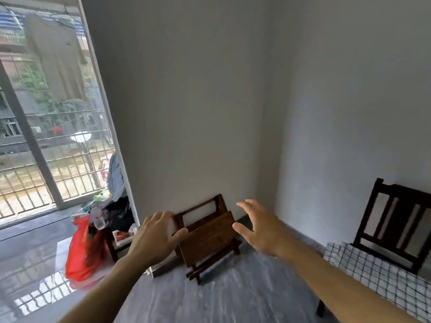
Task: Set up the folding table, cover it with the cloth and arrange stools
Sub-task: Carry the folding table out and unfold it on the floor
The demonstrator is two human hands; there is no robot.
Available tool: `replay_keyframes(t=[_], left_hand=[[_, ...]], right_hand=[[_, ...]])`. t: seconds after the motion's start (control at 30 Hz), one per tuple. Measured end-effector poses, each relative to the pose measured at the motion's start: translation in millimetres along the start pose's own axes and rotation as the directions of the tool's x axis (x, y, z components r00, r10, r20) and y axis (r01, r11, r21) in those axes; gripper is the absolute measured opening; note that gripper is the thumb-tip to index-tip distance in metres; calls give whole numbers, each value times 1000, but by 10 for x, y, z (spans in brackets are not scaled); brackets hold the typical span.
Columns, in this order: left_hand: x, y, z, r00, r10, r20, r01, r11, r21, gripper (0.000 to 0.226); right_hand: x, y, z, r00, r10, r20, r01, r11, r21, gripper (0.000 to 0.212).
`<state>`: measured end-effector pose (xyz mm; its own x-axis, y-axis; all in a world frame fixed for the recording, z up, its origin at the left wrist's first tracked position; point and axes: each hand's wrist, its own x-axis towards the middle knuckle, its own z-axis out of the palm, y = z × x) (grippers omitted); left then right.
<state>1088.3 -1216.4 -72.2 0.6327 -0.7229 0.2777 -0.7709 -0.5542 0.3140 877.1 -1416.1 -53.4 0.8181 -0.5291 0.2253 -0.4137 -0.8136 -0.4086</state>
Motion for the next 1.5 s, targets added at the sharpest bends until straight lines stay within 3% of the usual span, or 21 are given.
replay_keyframes(t=[0.47,0.9,1.1,1.37,1.5], left_hand=[[2419,-1247,807,999,-40,30,40,999,6,62],[4274,-2121,1808,977,-57,203,53,998,28,61],[5294,-2249,2476,928,-103,358,58,989,136,67],[6314,-2373,3302,865,-96,492,55,994,98,59],[6558,-2532,3791,800,-101,591,72,995,73,61]], right_hand=[[2682,223,966,993,-10,115,20,996,-86,65],[4653,757,2130,975,42,218,-34,999,-42,63],[5687,1415,2646,972,82,219,-88,996,17,61],[6768,2022,3226,951,128,283,-141,990,26,59],[6986,2268,3601,941,117,317,-107,993,-48,59]])
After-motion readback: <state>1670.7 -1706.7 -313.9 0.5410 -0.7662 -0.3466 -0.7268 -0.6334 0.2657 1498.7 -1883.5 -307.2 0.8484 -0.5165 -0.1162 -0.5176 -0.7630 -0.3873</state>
